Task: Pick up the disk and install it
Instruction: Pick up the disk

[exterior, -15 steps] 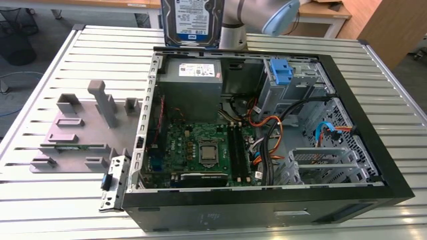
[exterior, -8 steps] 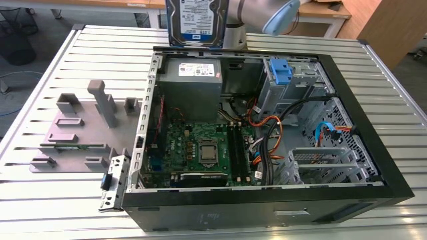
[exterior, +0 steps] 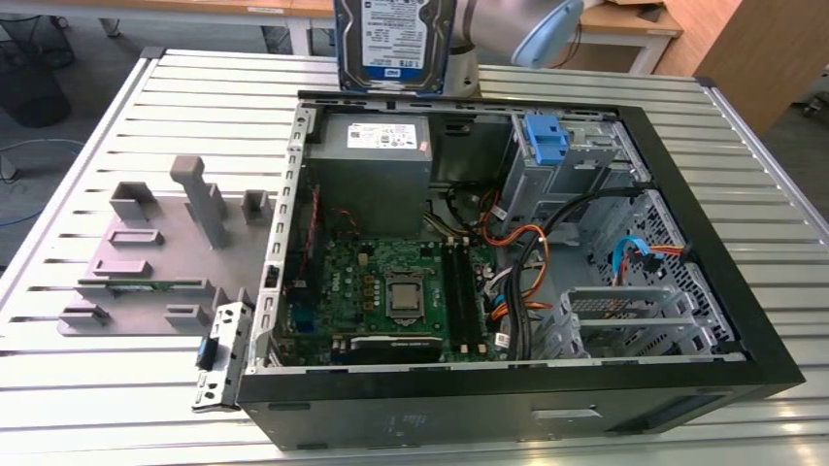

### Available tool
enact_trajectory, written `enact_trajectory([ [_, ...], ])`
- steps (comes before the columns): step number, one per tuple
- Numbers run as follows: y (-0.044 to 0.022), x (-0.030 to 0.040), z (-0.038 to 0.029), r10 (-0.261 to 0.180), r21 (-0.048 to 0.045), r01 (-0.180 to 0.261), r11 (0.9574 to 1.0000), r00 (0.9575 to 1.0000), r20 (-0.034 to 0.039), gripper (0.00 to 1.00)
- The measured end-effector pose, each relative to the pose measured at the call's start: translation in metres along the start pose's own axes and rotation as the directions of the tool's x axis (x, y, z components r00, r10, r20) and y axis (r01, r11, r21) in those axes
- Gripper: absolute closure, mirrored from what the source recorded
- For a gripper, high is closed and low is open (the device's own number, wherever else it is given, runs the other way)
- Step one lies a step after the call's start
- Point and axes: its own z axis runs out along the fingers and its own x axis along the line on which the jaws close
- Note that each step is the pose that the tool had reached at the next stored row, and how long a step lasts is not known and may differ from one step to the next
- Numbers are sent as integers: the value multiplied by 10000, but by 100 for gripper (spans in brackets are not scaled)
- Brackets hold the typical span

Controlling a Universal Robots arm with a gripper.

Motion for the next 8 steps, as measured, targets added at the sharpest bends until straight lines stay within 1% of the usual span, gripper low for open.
enact_trajectory([
  [4,-56,-1,0,-1,0,1,10000,10000,-1,65],
  [8,-59,-2,1,1,1,-1,10000,10000,1,65],
])
